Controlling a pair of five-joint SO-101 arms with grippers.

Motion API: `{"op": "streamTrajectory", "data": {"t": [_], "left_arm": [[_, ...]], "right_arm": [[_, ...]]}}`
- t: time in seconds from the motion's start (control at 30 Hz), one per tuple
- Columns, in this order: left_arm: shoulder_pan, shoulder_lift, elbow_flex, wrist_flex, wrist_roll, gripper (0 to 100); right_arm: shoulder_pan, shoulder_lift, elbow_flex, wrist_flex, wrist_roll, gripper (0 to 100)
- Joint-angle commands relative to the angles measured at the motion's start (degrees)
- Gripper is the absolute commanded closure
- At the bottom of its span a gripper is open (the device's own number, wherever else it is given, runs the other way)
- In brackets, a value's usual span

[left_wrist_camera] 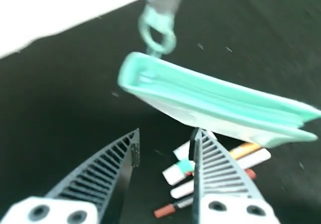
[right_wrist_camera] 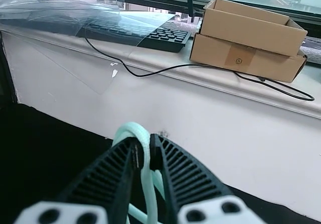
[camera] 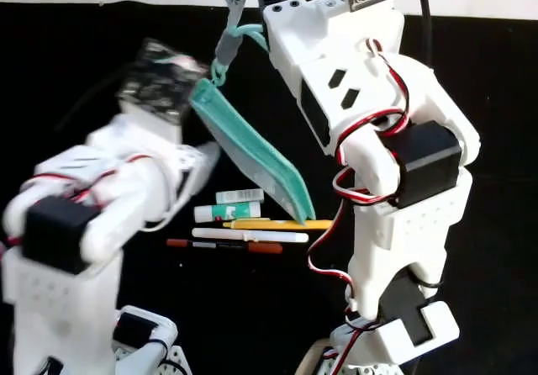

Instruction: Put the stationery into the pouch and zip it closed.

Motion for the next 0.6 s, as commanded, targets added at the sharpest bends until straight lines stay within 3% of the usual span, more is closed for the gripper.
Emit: {"op": "streamTrajectory", "data": {"t": [0.0,0.2,0.4,0.57], "left_arm": [[-3.65,0.57,-5.49,0.79,-2.64,81],[-12.26,8.57,-11.56,-1.67,-5.89,81],[-13.23,22.37,-24.04,-0.97,-7.65,78],[-13.23,30.20,-35.38,4.40,-7.91,75]], "right_arm": [[0.84,-0.13,-0.04,0.22,-0.70,99.1],[0.84,-0.13,-0.04,0.22,-0.62,99.1],[0.84,-0.04,-0.04,0.75,1.14,99.1],[0.84,-0.04,-0.04,1.10,1.23,99.1]]}}
